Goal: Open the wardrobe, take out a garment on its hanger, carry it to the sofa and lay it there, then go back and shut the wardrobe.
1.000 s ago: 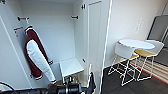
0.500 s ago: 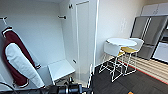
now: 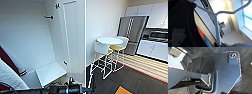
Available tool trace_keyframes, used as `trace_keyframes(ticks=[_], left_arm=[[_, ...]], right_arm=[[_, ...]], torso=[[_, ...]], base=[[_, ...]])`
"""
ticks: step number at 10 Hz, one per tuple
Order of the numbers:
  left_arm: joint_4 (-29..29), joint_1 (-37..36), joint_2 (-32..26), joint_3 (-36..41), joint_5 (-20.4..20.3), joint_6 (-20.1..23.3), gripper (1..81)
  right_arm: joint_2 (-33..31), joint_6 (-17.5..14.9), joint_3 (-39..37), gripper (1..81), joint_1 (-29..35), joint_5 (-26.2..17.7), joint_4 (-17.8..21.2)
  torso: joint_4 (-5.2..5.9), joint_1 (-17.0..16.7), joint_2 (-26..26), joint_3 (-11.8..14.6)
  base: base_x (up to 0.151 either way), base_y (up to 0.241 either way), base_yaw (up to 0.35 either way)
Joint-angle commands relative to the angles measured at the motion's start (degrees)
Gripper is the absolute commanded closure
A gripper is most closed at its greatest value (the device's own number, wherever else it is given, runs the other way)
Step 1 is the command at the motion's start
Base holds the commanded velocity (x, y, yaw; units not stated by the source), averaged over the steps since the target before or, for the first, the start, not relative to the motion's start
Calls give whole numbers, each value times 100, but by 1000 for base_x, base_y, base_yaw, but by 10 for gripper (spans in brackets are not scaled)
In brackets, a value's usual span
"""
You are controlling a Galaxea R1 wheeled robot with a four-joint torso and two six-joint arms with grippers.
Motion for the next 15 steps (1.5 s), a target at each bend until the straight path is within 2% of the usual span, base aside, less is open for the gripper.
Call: trace_keyframes(ticks=[1,8,15], left_arm=[[238,-723,46,336,-275,65,811],[432,-581,539,265,-214,65,811],[572,-502,196,319,-248,74,811]], right_arm=[[-28,0,29,10,131,-244,-53],[42,-18,29,10,104,-227,-80],[121,0,21,10,113,-227,-36]], torso=[[0,0,0,0],[0,0,0,0],[0,-1,-4,4]], base=[[0,0,-308],[0,0,-308],[0,0,-308]])
